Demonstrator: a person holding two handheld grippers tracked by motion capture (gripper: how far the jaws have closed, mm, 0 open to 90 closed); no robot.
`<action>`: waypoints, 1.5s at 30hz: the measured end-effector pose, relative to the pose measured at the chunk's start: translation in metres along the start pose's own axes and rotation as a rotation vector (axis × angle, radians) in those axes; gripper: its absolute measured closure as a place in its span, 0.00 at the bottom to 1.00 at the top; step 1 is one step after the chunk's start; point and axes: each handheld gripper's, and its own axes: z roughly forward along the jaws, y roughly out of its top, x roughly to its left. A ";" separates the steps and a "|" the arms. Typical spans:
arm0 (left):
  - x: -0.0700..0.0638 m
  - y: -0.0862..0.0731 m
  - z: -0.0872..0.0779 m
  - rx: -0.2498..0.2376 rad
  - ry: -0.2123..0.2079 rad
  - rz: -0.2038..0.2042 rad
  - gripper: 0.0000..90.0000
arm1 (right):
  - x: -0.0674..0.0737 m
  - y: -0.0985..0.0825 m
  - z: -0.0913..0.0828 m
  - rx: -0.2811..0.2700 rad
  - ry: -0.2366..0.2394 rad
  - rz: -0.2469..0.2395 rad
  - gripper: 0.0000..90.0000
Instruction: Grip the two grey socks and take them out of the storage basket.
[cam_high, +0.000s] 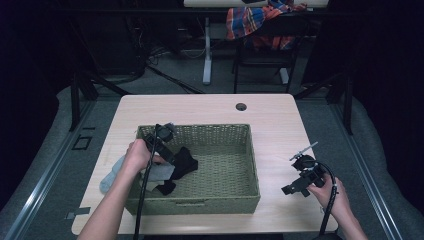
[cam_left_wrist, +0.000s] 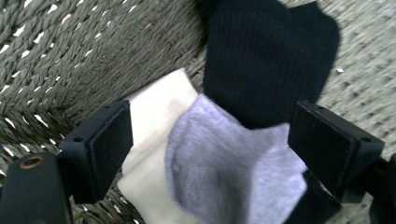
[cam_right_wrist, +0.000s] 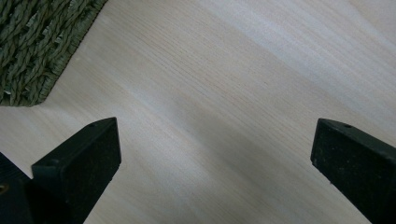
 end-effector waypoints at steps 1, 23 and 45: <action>0.001 0.000 0.002 0.011 -0.007 -0.003 0.17 | 0.000 0.000 0.000 0.006 0.002 -0.005 0.02; 0.004 -0.009 0.009 0.069 -0.076 0.001 0.82 | 0.000 0.001 -0.001 0.022 -0.010 -0.018 0.02; 0.001 -0.022 -0.065 -0.140 -0.046 0.023 0.89 | 0.001 0.001 -0.001 0.011 -0.009 -0.006 0.02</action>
